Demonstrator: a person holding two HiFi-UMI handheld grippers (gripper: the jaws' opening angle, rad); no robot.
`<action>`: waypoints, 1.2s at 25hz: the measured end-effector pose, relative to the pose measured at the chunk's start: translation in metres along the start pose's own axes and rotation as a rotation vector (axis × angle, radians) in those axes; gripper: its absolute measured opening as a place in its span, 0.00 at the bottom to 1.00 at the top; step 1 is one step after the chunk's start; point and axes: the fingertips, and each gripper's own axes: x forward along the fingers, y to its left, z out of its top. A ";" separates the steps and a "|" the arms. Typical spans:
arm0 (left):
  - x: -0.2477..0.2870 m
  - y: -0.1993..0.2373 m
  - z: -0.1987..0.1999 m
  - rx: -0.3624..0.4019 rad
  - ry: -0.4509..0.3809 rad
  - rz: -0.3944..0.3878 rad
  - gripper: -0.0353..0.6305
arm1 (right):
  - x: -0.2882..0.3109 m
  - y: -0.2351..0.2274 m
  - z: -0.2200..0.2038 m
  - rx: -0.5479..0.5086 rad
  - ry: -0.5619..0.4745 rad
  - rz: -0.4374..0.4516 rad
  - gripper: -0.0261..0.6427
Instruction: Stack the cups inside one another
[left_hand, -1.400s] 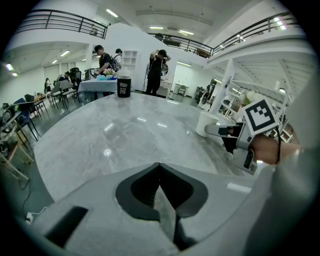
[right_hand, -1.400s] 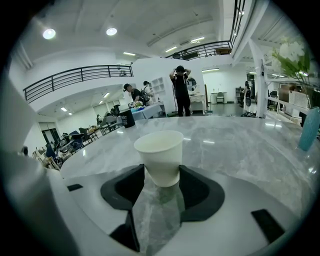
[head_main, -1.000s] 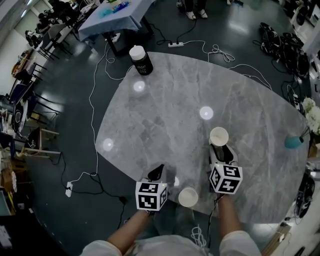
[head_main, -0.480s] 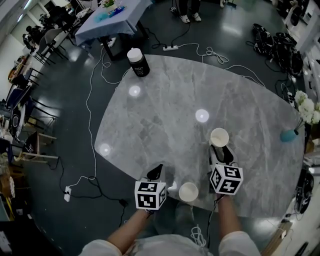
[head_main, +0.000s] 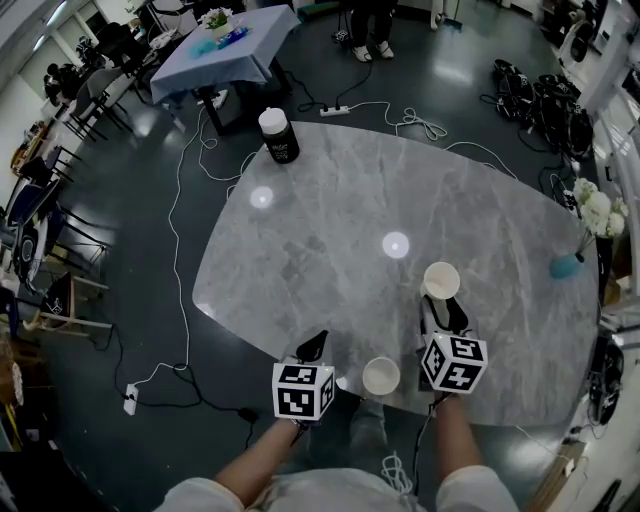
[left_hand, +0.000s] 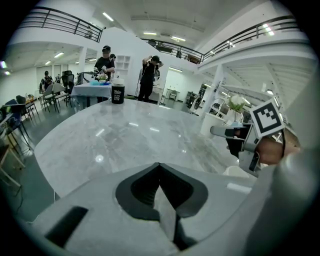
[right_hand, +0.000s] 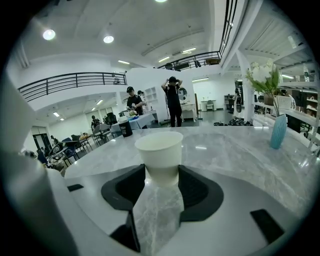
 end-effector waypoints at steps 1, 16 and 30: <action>-0.001 -0.001 0.000 0.004 -0.002 -0.006 0.04 | -0.003 0.000 0.001 0.001 -0.004 -0.006 0.35; -0.047 -0.004 0.000 0.068 -0.037 -0.094 0.04 | -0.073 0.024 0.000 0.033 -0.052 -0.096 0.35; -0.092 0.012 -0.001 0.090 -0.086 -0.150 0.04 | -0.124 0.071 0.006 0.037 -0.111 -0.137 0.35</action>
